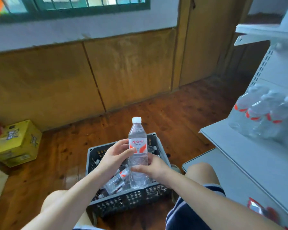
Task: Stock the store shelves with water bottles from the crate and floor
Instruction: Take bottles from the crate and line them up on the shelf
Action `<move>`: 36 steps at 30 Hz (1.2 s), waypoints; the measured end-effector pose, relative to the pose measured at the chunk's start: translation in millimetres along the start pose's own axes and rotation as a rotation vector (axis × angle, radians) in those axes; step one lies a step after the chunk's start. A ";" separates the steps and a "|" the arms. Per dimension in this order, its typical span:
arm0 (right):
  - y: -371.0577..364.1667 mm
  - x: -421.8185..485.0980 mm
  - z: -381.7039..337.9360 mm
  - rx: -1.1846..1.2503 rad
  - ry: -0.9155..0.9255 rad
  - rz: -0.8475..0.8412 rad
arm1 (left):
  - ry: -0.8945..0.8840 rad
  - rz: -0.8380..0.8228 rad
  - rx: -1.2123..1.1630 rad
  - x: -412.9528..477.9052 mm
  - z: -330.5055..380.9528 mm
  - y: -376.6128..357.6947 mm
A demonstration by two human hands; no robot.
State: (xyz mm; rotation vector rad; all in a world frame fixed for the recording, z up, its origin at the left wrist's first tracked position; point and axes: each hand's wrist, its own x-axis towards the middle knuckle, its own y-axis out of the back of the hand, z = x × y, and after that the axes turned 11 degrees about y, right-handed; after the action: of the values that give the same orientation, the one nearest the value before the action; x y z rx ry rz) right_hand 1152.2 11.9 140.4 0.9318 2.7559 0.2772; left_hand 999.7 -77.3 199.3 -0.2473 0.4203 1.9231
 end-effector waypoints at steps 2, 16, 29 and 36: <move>3.0 -8.0 -4.7 -0.007 0.001 -0.019 | -0.011 0.038 0.028 -4.5 1.6 -5.1; 22.0 -67.7 -17.2 -0.042 -0.001 0.188 | -0.122 0.088 -0.006 -15.7 0.9 -44.7; 74.4 -130.9 14.6 -0.051 -0.149 0.476 | -0.189 -0.259 0.204 13.0 22.0 -136.6; 133.2 -156.9 57.9 -0.086 -0.252 0.693 | -0.256 -0.486 0.325 46.7 39.7 -222.1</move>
State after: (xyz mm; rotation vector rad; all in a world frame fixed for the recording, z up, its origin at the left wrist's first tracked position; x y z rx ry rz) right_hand 1365.6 25.7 140.5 1.7331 2.0950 0.3508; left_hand 1188.4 53.6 180.1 0.1053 0.4464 1.3636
